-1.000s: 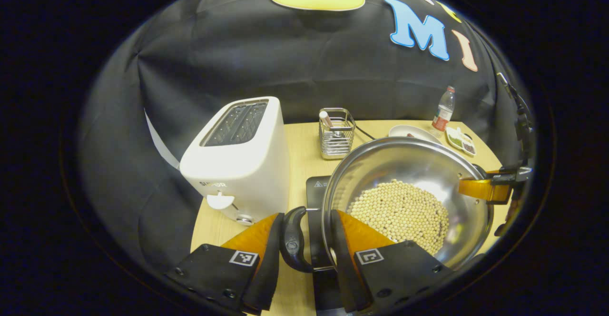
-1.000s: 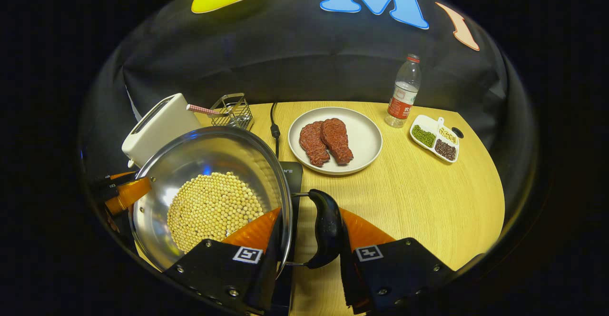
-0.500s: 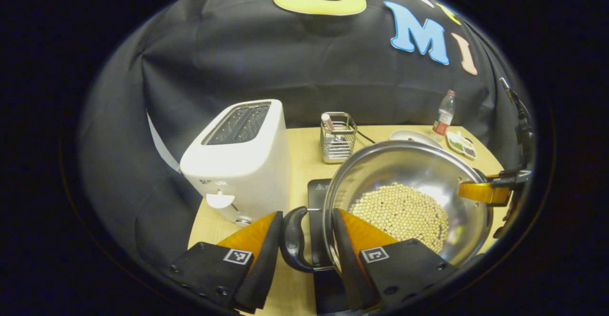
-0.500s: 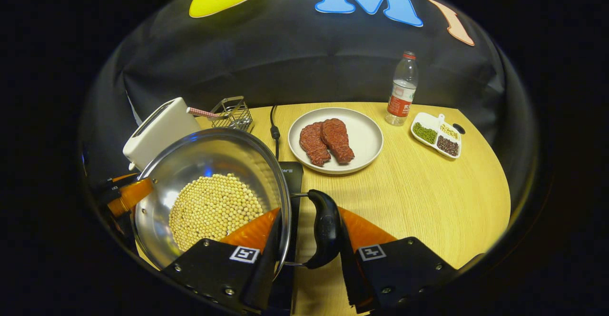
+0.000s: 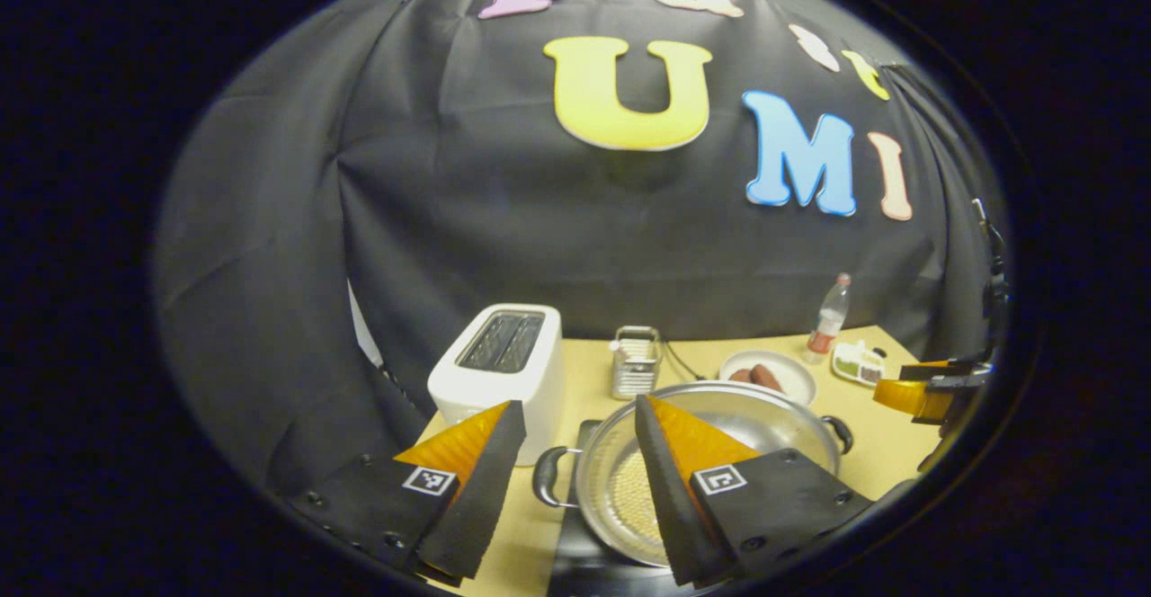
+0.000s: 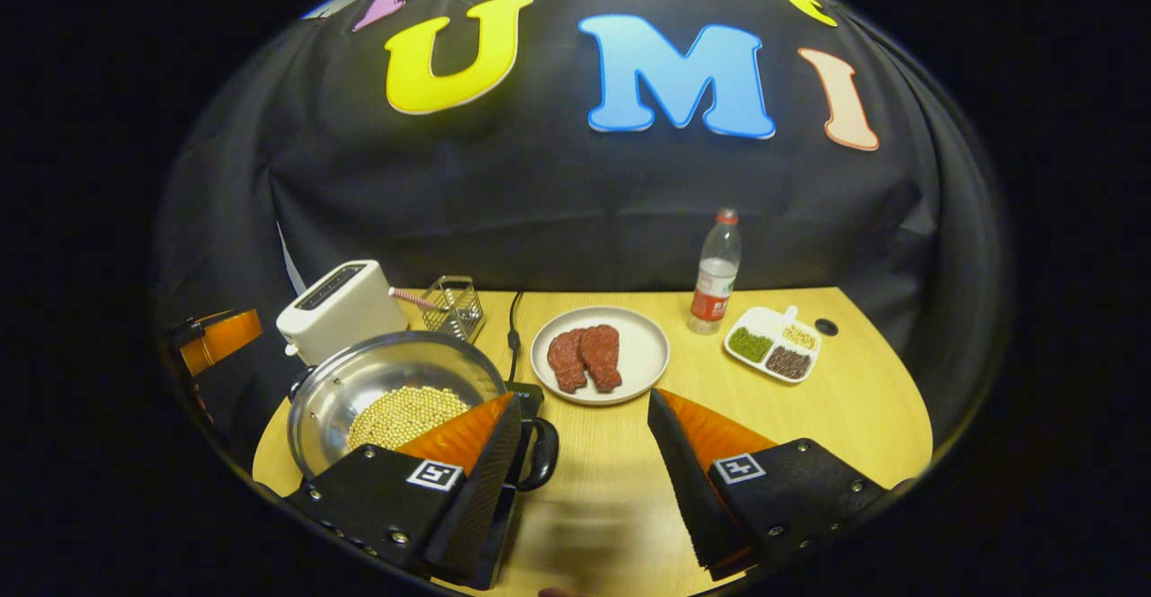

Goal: First push the handle of the pot to place it horizontally, then grasp the pot with both hands and set it on the induction cooktop.

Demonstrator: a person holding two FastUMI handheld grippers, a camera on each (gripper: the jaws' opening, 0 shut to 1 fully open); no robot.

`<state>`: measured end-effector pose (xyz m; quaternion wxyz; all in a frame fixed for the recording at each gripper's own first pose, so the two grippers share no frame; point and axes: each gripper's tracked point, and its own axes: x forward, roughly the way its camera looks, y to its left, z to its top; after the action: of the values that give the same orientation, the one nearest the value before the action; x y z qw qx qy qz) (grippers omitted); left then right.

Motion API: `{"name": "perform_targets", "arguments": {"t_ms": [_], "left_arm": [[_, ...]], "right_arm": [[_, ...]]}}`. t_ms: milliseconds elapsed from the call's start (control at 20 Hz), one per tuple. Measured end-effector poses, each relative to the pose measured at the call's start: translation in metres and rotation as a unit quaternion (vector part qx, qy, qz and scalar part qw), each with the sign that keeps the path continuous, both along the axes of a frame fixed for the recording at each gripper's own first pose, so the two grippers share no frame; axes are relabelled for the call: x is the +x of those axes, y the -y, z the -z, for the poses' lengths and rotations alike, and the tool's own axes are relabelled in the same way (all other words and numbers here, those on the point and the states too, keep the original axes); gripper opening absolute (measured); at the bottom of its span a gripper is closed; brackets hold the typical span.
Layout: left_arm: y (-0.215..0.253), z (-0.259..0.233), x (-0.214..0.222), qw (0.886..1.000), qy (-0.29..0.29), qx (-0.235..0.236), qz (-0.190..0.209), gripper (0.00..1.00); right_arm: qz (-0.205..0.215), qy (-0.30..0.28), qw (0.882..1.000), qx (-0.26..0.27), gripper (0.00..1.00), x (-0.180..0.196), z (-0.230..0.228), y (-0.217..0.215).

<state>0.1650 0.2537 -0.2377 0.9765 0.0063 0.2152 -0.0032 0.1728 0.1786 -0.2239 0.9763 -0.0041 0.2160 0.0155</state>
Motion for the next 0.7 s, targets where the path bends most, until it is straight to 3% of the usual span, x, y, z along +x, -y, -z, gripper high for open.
{"name": "perform_targets", "arguments": {"t_ms": [350, 400, 450, 500, 550, 700], "left_arm": [[0.159, -0.119, -0.051, 0.994, 0.099, -0.027, 0.028, 0.81], [0.179, -0.134, -0.057, 0.993, 0.113, -0.031, 0.029, 0.81], [0.198, -0.152, -0.063, 0.991, 0.128, -0.035, 0.031, 0.82], [0.214, -0.167, -0.068, 0.989, 0.141, -0.039, 0.033, 0.83], [0.228, -0.180, -0.073, 0.987, 0.152, -0.040, 0.034, 0.92], [0.260, -0.212, -0.099, 0.984, 0.174, -0.031, 0.037, 1.00]], "right_arm": [[0.010, 0.112, 0.994, 0.016, 0.86, -0.054, -0.126, 0.070], [0.012, 0.123, 0.992, 0.021, 0.77, -0.060, -0.141, 0.081], [0.013, 0.136, 0.990, 0.025, 0.86, -0.068, -0.156, 0.092], [0.012, 0.146, 0.989, 0.026, 0.86, -0.075, -0.170, 0.103], [0.012, 0.156, 0.988, 0.021, 0.86, -0.085, -0.184, 0.115], [0.016, 0.185, 0.983, 0.006, 0.98, -0.106, -0.209, 0.145]]}}
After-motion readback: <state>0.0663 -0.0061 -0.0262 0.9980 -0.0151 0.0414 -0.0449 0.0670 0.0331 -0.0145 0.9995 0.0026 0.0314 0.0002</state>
